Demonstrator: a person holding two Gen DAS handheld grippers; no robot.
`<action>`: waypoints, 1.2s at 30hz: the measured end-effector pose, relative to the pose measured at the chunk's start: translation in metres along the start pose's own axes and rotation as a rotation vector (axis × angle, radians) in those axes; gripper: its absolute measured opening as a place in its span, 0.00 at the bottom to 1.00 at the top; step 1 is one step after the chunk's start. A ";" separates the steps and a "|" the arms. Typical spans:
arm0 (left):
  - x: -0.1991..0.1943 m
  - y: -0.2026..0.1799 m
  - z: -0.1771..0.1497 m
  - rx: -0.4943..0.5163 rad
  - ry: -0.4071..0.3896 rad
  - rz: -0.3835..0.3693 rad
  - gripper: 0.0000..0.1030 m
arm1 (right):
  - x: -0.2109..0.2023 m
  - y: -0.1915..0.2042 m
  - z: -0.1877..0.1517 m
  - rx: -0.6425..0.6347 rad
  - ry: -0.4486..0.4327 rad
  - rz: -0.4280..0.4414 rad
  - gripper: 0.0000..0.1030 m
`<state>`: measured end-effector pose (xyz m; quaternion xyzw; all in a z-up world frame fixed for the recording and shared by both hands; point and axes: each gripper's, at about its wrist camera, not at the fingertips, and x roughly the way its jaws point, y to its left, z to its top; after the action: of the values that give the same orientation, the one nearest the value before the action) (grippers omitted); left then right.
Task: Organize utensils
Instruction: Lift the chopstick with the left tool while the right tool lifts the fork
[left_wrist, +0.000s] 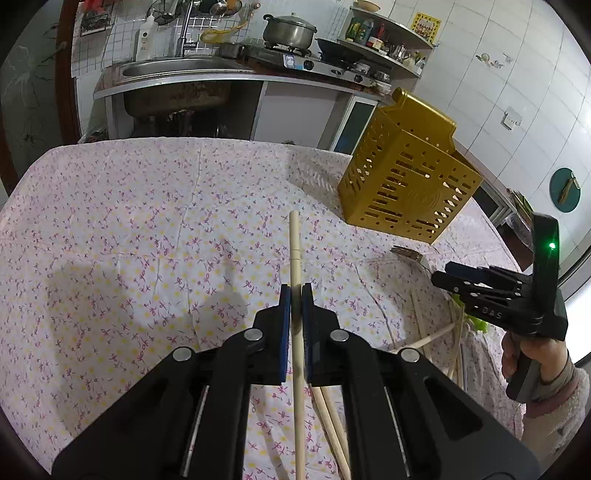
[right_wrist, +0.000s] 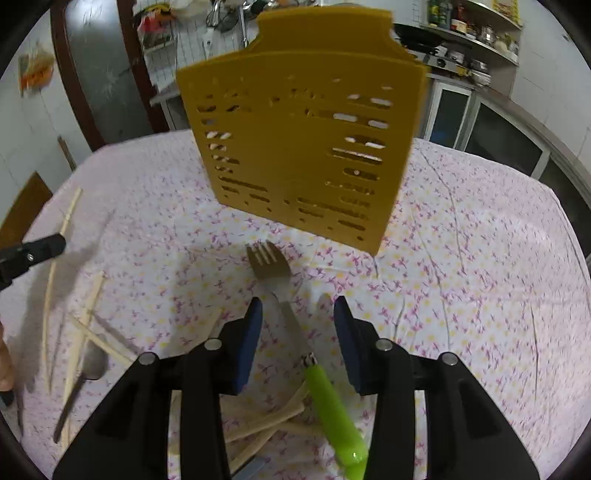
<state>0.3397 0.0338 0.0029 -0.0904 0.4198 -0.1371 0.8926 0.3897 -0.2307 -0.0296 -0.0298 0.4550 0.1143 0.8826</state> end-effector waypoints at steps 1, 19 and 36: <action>0.001 0.000 0.000 0.002 0.004 0.002 0.04 | 0.005 0.003 0.002 -0.022 0.020 -0.009 0.38; -0.032 -0.025 0.004 0.027 -0.096 -0.050 0.04 | -0.062 -0.020 -0.021 0.092 -0.157 -0.018 0.03; -0.036 -0.058 0.011 0.074 -0.128 -0.067 0.04 | -0.091 -0.051 -0.022 0.179 -0.300 0.031 0.03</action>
<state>0.3160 -0.0085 0.0520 -0.0798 0.3530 -0.1764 0.9154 0.3326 -0.3000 0.0289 0.0731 0.3267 0.0901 0.9380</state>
